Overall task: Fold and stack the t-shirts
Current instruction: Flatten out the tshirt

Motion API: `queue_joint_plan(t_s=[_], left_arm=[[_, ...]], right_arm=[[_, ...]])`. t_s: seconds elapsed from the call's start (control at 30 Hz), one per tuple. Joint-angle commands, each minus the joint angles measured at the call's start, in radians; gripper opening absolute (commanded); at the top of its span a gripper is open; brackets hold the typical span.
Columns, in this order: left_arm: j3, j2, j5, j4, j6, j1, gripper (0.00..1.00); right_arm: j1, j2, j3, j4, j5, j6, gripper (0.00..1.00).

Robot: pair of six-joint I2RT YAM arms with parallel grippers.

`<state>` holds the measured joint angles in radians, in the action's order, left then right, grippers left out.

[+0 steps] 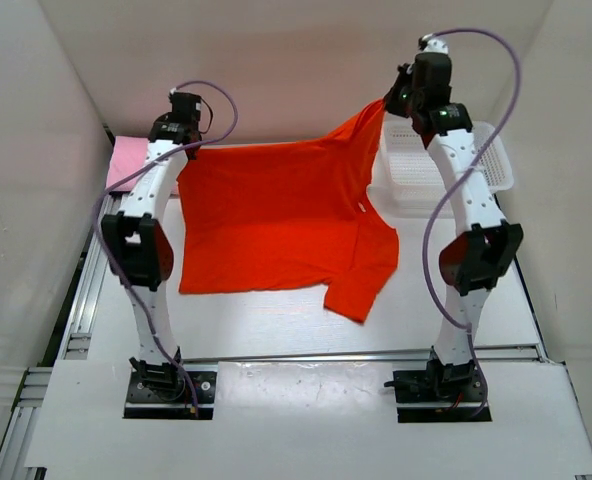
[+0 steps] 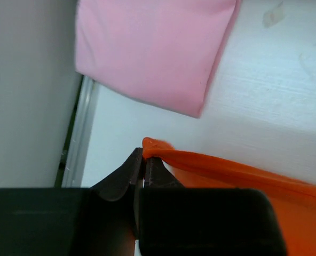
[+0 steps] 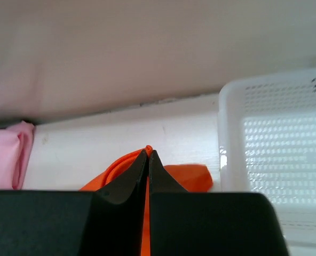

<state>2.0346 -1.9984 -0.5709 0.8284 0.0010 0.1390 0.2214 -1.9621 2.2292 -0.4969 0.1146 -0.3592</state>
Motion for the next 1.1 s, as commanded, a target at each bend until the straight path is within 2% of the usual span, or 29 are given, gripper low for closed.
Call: queue_joint_plan(t_s=[0.0, 0.1, 0.27, 0.43, 0.53, 0.6, 0.83, 0.93, 0.97, 1.07], left_arm=[[0.094, -0.066, 0.039, -0.020, -0.001, -0.027, 0.11], [0.140, -0.155, 0.026, -0.058, -0.001, -0.027, 0.11], [0.165, -0.194, -0.007, -0.089, -0.001, -0.045, 0.11], [-0.038, -0.113, 0.026, -0.100, -0.001, -0.055, 0.11], [-0.089, -0.090, 0.016, -0.109, -0.001, -0.055, 0.11], [-0.090, -0.060, -0.012, -0.109, -0.001, -0.055, 0.11], [-0.100, 0.186, -0.030, -0.109, -0.001, -0.064, 0.11], [-0.100, 0.331, -0.030, -0.109, -0.001, -0.032, 0.11], [-0.122, 0.454, -0.030, -0.109, -0.001, 0.012, 0.11], [-0.122, 0.518, -0.105, -0.109, -0.001, 0.042, 0.11]], right_arm=[[-0.008, -0.064, 0.041, 0.070, -0.059, -0.035, 0.01], [-0.008, -0.116, 0.041, 0.080, -0.111, -0.069, 0.01], [0.010, -0.084, -0.054, 0.080, -0.133, -0.087, 0.01], [0.038, 0.038, -0.313, 0.070, -0.122, -0.087, 0.01], [0.047, 0.077, -0.397, 0.049, -0.122, -0.087, 0.01], [0.047, 0.118, -0.398, 0.006, -0.090, -0.087, 0.01], [0.047, 0.411, -0.451, -0.015, 0.124, -0.008, 0.01], [0.056, 0.536, -0.482, -0.005, 0.180, 0.035, 0.01], [0.077, 0.654, -0.521, 0.021, 0.242, 0.070, 0.01], [0.101, 0.734, -0.551, 0.032, 0.263, 0.110, 0.01]])
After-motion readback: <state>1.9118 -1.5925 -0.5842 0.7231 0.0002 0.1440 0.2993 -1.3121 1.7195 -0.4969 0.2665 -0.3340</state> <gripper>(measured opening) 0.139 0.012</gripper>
